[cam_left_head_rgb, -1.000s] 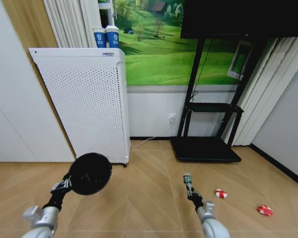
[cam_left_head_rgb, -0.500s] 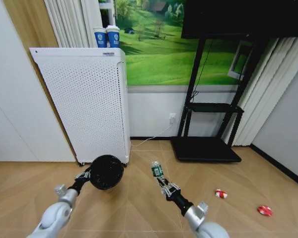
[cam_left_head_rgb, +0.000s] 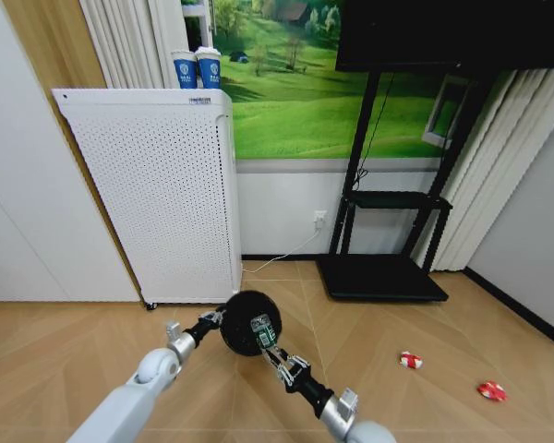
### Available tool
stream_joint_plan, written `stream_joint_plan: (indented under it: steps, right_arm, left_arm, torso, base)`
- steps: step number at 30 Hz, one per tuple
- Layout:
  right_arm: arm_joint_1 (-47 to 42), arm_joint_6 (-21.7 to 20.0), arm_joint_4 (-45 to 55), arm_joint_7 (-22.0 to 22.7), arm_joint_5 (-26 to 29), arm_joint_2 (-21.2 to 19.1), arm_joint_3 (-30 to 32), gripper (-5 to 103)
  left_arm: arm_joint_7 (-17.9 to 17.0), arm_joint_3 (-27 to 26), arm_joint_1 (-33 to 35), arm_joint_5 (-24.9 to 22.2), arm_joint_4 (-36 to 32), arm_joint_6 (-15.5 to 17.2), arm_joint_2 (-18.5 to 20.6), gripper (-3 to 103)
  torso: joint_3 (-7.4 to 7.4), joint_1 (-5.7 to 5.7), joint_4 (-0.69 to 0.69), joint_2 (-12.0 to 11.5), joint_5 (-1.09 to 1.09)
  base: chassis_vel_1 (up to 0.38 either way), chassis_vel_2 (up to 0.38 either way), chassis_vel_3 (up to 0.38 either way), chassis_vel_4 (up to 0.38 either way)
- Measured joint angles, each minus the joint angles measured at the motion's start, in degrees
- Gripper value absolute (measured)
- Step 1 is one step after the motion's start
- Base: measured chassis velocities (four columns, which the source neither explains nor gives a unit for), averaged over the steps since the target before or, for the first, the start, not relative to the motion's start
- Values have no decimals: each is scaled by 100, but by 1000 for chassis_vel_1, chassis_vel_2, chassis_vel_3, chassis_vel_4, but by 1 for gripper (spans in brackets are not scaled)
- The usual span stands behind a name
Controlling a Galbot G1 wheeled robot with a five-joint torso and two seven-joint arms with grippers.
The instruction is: Pick up the trash bin and place the garbage on the floor into it.
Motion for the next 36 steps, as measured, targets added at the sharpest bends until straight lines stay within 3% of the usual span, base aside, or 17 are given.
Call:
stream_joint_plan:
  steps: [2, 9, 10, 12, 14, 16, 17, 19, 21, 24, 26, 28, 29, 31, 36]
  right_arm:
    - [60, 84, -202, -3, -124, 68, -62, 19]
    - [90, 111, -438, 159, -226, 256, -288, 19]
    - [104, 102, -438, 217, -229, 303, -343, 24]
    - [110, 97, -438, 242, -229, 318, -364, 24]
    - [122, 73, -431, 304, -230, 356, -414, 40]
    - [121, 74, -429, 310, -230, 357, -414, 40]
    - [102, 82, -416, 334, -226, 358, -392, 50]
    - [87, 105, -410, 343, -218, 357, -365, 50]
    - [53, 147, -392, 375, -184, 353, -302, 61]
    - [39, 169, -377, 411, -163, 355, -263, 67]
    - [9, 180, -287, 520, -47, 413, -109, 83]
    - [-9, 157, -235, 555, 53, 442, -40, 83]
    - [-51, 61, -130, 701, 263, 504, 111, 94]
    - [-71, 35, -89, 781, 353, 531, 190, 94]
    - [-177, -69, 83, 1295, 647, 634, 765, 100]
  left_arm:
    - [160, 176, 259, 70, -205, 13, -99, 7]
    - [165, 114, 544, 103, -436, 42, -199, 7]
    - [149, 108, 568, 99, -461, 53, -218, 7]
    - [142, 109, 575, 94, -473, 58, -226, 7]
    - [82, 164, 609, 83, -548, 84, -274, 7]
    - [75, 171, 614, 83, -558, 89, -280, 7]
    - [19, 190, 657, 77, -641, 120, -325, 7]
    - [-18, 190, 682, 61, -682, 132, -347, 7]
    - [-119, 192, 758, -18, -793, 169, -363, 7]
    - [-145, 178, 808, -28, -843, 177, -358, 7]
    - [-218, 20, 948, -45, -964, 180, -308, 7]
    - [-250, -61, 1000, -68, -1008, 180, -295, 7]
    - [-337, -233, 1107, -130, -1084, 180, -280, 7]
    - [-384, -334, 1166, -171, -1120, 180, -278, 7]
    - [-699, -1171, 1600, -559, -1401, 180, -338, 7]
  torso:
    - [-1, 0, 1, 0, 0]
    - [-1, 0, 0, 0, 0]
    - [-1, 0, 0, 0, 0]
    - [-1, 0, 0, 0, 0]
    - [-1, 0, 0, 0, 0]
    - [-1, 0, 0, 0, 0]
    - [-1, 0, -1, 0, 0]
    - [-1, 0, -1, 0, 0]
    - [-1, 0, -1, 0, -1]
    - [-1, 0, -1, 0, 0]
    - [-1, 0, -1, 0, 0]
    - [-1, 0, 0, 0, -1]
    - [-1, 0, 0, 0, -1]
    - [-1, 0, 0, 0, 0]
    - [-1, 0, 0, 1, 0]
  base:
    - [0, 0, 0, 0]
    - [0, 0, 0, 0]
    - [0, 0, 0, 0]
    - [0, 0, 0, 0]
    - [0, 0, 0, 0]
    - [0, 0, 0, 0]
    - [0, 0, 0, 0]
    - [0, 0, 0, 0]
    - [0, 0, 0, 0]
    - [0, 0, 0, 0]
    - [0, 0, 0, 0]
    - [0, 0, 0, 0]
    - [0, 0, 0, 0]
    - [0, 0, 0, 0]
    - [0, 0, 0, 0]
